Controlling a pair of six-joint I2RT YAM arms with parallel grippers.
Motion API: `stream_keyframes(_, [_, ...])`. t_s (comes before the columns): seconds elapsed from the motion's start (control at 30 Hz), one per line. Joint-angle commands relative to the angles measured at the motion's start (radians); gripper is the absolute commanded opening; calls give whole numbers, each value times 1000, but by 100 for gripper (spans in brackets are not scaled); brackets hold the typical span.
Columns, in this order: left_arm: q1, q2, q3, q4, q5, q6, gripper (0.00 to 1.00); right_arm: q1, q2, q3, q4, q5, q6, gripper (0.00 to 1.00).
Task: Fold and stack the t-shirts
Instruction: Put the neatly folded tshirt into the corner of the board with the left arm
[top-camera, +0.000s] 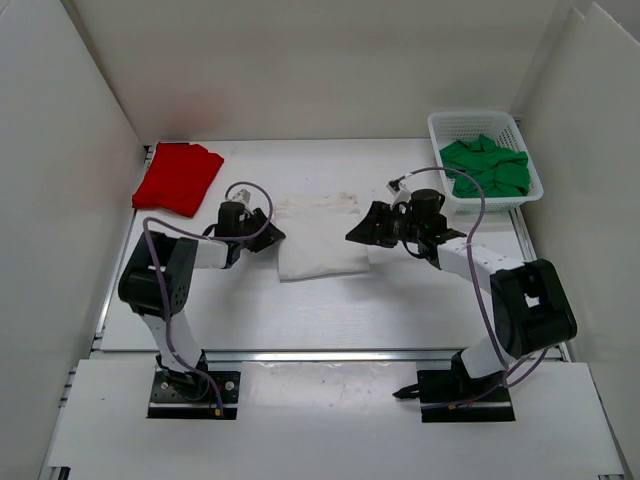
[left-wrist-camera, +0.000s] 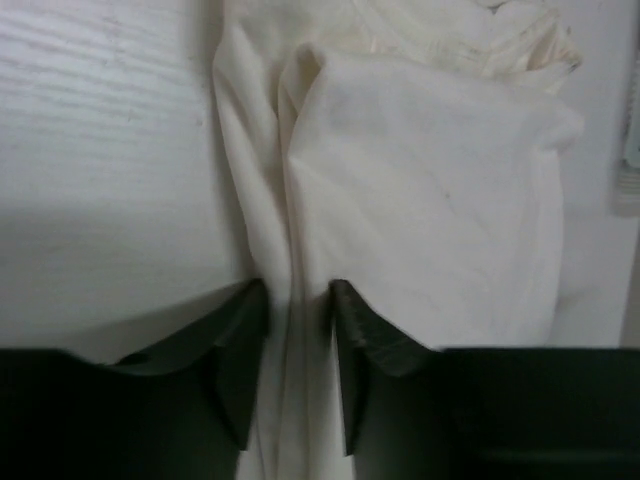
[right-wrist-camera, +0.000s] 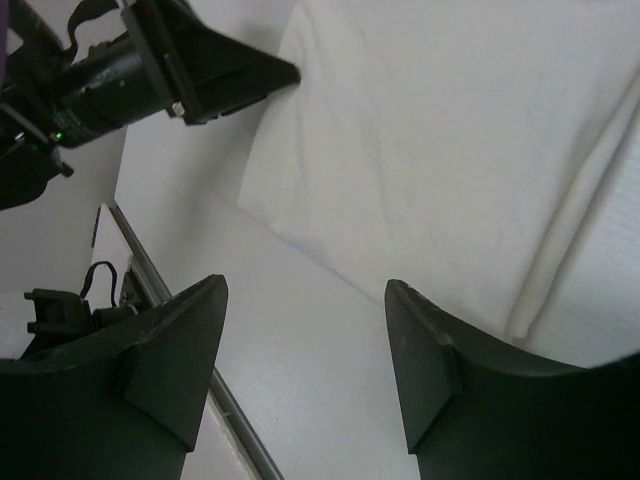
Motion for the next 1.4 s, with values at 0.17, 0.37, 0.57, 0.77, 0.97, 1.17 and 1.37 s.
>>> stream_keyframes(0.17, [-83,173,147,51,99,-94,0,-38,-118,-93,93,-15,-6,61])
stream_keyframes(0.37, [-128,234,579,-185,79,-34,0,-92,-150,-171,145,-66,38,60])
stream_keyframes(0.57, [24,291,1011,-408,130,-27,0,-118,-216,-231,135,-74,45,60])
stream_keyframes(0.77, [340,202,977,-387,152,-62,0,-98,-189,-213,119,-89,32,61])
stream_keyframes(0.97, [584,37,508,-70,98,-258,93,-41,-137,-204,107,-109,17,60])
stream_keyframes(1.17, [662,-74,235,61,58,-339,99,11,-144,-211,69,-49,-18,65])
stream_keyframes(1.37, [647,-224,138,31,-46,-324,99,28,-169,-218,64,2,-20,67])
